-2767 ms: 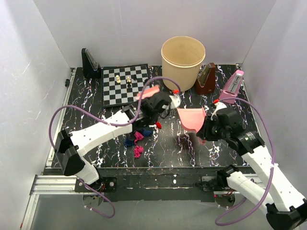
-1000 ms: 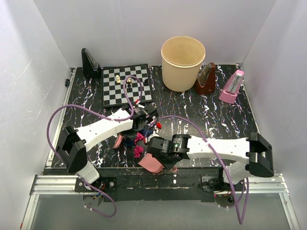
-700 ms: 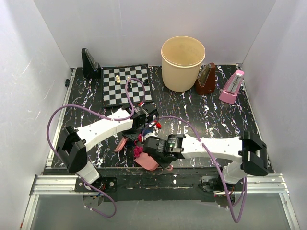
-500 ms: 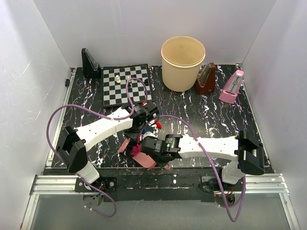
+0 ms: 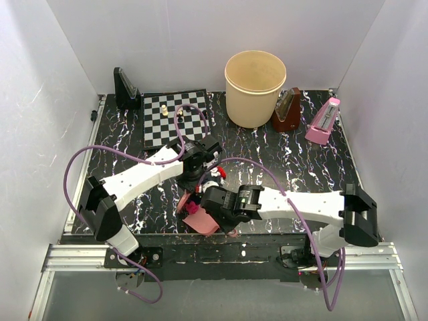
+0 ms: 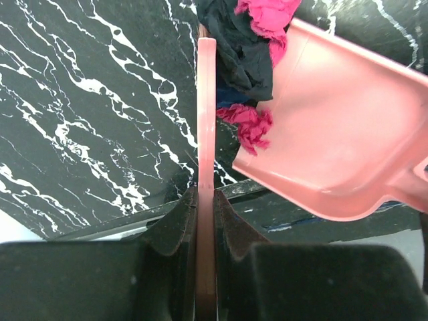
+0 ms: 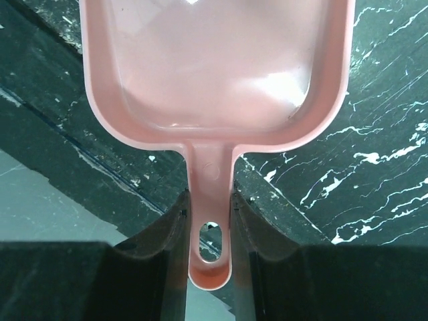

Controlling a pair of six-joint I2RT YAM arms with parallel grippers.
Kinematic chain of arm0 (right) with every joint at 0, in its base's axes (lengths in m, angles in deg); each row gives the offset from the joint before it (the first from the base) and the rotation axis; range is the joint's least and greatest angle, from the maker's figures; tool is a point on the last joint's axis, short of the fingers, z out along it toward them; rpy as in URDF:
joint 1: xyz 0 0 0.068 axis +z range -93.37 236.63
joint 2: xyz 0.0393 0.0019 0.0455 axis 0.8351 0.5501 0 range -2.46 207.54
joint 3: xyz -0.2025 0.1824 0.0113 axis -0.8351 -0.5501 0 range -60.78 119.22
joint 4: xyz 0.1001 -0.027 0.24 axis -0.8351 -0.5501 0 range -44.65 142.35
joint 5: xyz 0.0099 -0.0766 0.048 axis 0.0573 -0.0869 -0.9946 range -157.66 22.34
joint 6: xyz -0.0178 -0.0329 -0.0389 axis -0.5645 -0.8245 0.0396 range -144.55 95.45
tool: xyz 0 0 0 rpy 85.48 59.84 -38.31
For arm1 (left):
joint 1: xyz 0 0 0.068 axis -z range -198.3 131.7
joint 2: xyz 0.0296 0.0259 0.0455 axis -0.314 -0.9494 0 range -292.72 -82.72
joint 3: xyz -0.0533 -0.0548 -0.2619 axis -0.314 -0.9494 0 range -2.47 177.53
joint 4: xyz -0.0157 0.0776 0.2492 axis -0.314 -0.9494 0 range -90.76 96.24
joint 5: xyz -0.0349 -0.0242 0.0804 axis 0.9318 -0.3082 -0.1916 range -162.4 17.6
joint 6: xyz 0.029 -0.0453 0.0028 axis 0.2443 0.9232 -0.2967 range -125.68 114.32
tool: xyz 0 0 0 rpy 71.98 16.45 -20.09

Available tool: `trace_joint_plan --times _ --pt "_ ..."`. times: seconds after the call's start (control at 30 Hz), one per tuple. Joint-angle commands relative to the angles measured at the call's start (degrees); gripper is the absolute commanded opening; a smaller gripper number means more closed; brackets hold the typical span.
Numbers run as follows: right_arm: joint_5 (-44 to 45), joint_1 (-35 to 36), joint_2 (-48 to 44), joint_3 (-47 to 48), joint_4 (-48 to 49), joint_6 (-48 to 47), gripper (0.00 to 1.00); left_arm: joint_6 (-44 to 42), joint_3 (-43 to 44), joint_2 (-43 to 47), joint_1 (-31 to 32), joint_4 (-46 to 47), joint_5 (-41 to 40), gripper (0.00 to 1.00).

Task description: Sweep away the paper scraps from the table

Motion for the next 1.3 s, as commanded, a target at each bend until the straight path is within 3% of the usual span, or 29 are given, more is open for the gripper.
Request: trace_joint_plan --times 0.0,0.63,0.77,1.0,1.27 --pt "-2.4 -1.0 -3.7 -1.9 2.3 2.2 0.01 1.7 4.6 1.4 0.7 -1.1 -1.6 0.00" --pt "-6.3 -5.2 -12.3 -9.1 -1.2 -0.1 0.01 3.5 7.8 -1.5 -2.9 -5.9 -11.8 0.00" --pt "-8.0 -7.7 -11.3 -9.9 1.0 -2.6 0.01 5.9 7.8 -3.4 -3.1 -9.5 -17.1 0.00" --pt "-9.6 -11.8 -5.5 -6.3 2.5 -8.5 0.01 2.7 8.8 -6.6 -3.1 -5.8 -12.0 0.00" --pt "-7.2 -13.6 -2.3 -3.5 3.9 -11.1 0.01 -4.3 11.6 -11.2 -3.1 1.9 4.6 0.00"
